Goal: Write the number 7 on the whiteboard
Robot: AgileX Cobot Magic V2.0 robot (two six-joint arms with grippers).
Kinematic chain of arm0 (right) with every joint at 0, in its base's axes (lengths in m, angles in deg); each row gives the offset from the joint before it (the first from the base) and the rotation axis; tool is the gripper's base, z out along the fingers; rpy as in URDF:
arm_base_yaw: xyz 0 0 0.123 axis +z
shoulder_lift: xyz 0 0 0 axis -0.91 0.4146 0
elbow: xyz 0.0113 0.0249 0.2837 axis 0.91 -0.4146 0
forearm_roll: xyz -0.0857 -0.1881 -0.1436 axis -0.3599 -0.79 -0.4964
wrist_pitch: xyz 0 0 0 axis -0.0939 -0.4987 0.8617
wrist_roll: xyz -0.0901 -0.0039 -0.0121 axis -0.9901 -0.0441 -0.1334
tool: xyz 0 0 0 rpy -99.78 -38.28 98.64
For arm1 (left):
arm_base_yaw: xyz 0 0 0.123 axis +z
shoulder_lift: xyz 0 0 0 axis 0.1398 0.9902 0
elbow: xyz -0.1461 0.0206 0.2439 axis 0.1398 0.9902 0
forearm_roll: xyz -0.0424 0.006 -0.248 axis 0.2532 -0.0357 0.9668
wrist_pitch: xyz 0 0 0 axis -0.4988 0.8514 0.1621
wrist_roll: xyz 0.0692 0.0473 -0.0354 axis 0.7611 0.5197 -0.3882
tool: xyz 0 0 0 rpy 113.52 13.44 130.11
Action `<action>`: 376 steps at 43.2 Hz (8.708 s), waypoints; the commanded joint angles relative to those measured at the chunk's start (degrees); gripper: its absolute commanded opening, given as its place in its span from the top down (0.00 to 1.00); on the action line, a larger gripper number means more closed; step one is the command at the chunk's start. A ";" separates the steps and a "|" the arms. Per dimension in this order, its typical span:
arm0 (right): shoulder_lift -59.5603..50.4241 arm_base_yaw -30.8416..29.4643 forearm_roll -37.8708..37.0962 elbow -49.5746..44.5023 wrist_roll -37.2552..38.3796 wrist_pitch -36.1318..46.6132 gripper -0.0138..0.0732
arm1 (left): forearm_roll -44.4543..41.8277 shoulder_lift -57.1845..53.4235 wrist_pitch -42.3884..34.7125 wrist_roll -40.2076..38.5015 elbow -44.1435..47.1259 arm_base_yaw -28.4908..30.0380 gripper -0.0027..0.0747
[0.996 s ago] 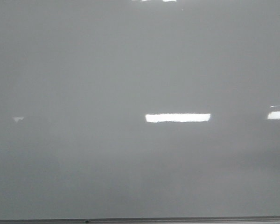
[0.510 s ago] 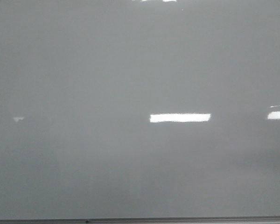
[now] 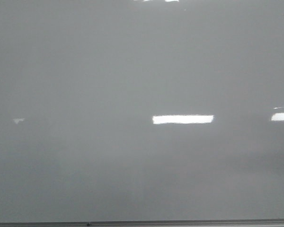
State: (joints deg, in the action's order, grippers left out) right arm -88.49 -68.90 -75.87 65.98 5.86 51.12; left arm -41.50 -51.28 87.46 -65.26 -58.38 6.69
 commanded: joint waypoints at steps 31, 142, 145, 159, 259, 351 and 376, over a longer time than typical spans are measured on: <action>16.08 -0.12 3.96 26.56 0.48 -7.26 0.91 | 0.18 15.22 1.46 0.00 -21.09 0.17 0.99; 22.44 -0.12 3.96 27.00 0.48 -7.56 0.15 | -5.30 78.36 -9.43 0.00 -41.45 10.08 0.99; 22.44 -0.12 3.96 27.00 0.48 -7.63 0.15 | -4.26 75.16 -5.26 0.00 -41.45 8.85 0.99; 24.11 0.70 4.60 29.37 0.42 -14.59 0.15 | -3.53 64.93 12.31 1.39 -41.58 -11.25 0.99; 69.74 42.87 35.17 60.45 -50.75 -34.26 0.92 | -3.85 54.45 12.95 16.04 -41.04 -59.40 0.31; 94.11 22.35 48.05 62.62 -53.77 -13.27 0.92 | -1.88 9.68 13.93 9.73 -22.70 -59.40 0.99; 81.49 38.18 39.40 62.58 -68.17 -24.30 0.92 | 1.39 11.16 11.91 9.73 -23.57 -59.40 0.99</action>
State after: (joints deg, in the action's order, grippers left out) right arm -2.59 -33.44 -32.72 127.09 -59.45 26.49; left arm -40.58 -42.10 102.94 -55.00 -79.59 -52.38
